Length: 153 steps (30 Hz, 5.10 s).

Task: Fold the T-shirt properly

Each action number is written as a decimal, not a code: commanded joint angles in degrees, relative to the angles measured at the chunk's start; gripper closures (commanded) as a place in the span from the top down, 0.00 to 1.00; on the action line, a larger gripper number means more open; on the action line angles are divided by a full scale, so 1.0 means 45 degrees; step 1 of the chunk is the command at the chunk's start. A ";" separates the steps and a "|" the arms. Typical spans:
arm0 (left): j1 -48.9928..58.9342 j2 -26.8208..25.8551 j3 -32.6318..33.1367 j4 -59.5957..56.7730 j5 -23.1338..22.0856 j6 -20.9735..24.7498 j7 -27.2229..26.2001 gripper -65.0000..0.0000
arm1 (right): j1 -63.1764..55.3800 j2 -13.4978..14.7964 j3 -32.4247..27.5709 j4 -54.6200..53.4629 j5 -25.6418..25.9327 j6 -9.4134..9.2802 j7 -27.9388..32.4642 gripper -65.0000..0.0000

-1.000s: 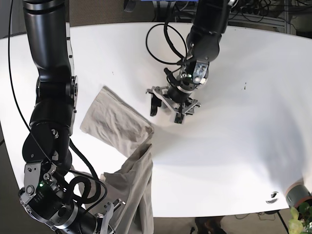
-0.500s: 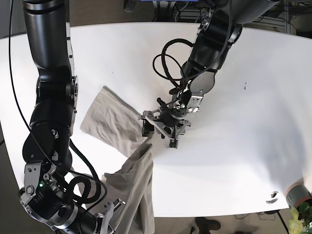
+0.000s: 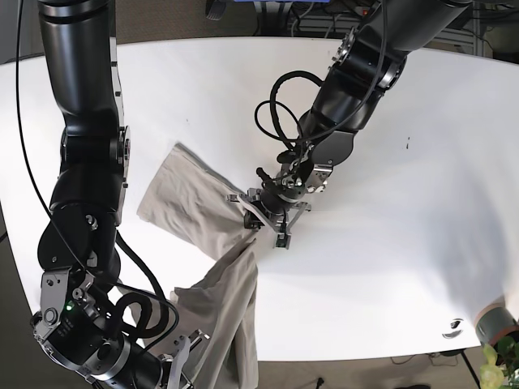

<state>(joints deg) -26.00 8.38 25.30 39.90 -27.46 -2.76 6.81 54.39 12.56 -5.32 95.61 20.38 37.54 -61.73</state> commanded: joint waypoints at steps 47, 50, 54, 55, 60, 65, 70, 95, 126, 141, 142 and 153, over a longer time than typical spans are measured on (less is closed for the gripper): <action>-0.3688 -0.6932 -0.1959 0.8452 -0.0100 0.0683 0.3654 0.00 | 0.4060 0.2162 0.0196 -0.7699 0.0052 -0.0108 0.4097 0.00; -0.3610 -0.6932 -0.1959 0.8706 -0.0100 0.0683 0.3850 0.00 | 0.3669 0.2182 0.0255 -0.7699 0.0052 -0.0108 0.4078 0.00; -0.2437 -0.6893 -0.1900 0.8843 -0.0080 0.0683 0.3850 0.00 | 0.2536 0.2455 0.0274 -0.7680 0.0091 -0.0108 0.4078 0.00; -0.2066 -0.6874 -0.1900 0.8940 -0.0061 0.0683 0.3830 0.00 | 0.2165 0.2514 0.0294 -0.7680 0.0091 -0.0108 0.4078 0.00; 0.0200 -0.6874 -0.1940 0.9507 -0.0022 0.0683 0.3811 0.00 | -0.0023 0.2611 0.1896 -0.7680 0.0423 -0.0108 0.4097 0.00; 0.2212 -0.6874 -0.1979 1.0015 -0.0022 0.0683 0.3791 0.00 | -0.2094 0.2924 0.2638 -0.7660 0.0540 -0.0108 0.4097 0.00; 0.4107 -0.6874 -0.1979 1.0464 -0.0022 0.0683 0.3791 0.00 | -0.4595 0.2846 0.3947 -0.6840 0.0540 -0.0088 0.4097 0.00; 1.0574 -0.7284 -0.4440 1.3453 -0.0002 0.0683 0.3811 0.00 | -1.1686 0.1947 0.6995 -0.1135 0.0540 -0.0108 0.2105 0.00; 1.3504 -0.7479 -0.6335 1.4137 -0.0002 0.0683 0.3791 0.00 | -0.9752 0.1146 0.9163 -0.1799 0.1927 -0.0205 -0.1939 0.00; 1.3484 -0.7479 -0.6296 1.4528 -0.0002 0.0683 0.3791 0.00 | -0.5630 0.1127 0.8772 -0.5120 -0.0554 -0.0225 -0.1763 0.52; 1.3465 -0.7460 -0.6277 1.4528 -0.0002 0.0683 0.3791 0.00 | -0.5298 0.1146 0.8772 -0.5316 -0.0612 -0.0225 -0.1763 0.60; 1.3152 -0.7440 -0.6277 1.4547 -0.0002 0.0683 0.3791 0.00 | -0.5943 0.1263 0.8831 -0.3264 -0.0143 -0.0108 -0.2975 0.81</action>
<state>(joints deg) 33.82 -24.45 -2.61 104.18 -27.49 0.21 24.86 27.73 17.43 34.44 78.54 17.96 36.71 -75.29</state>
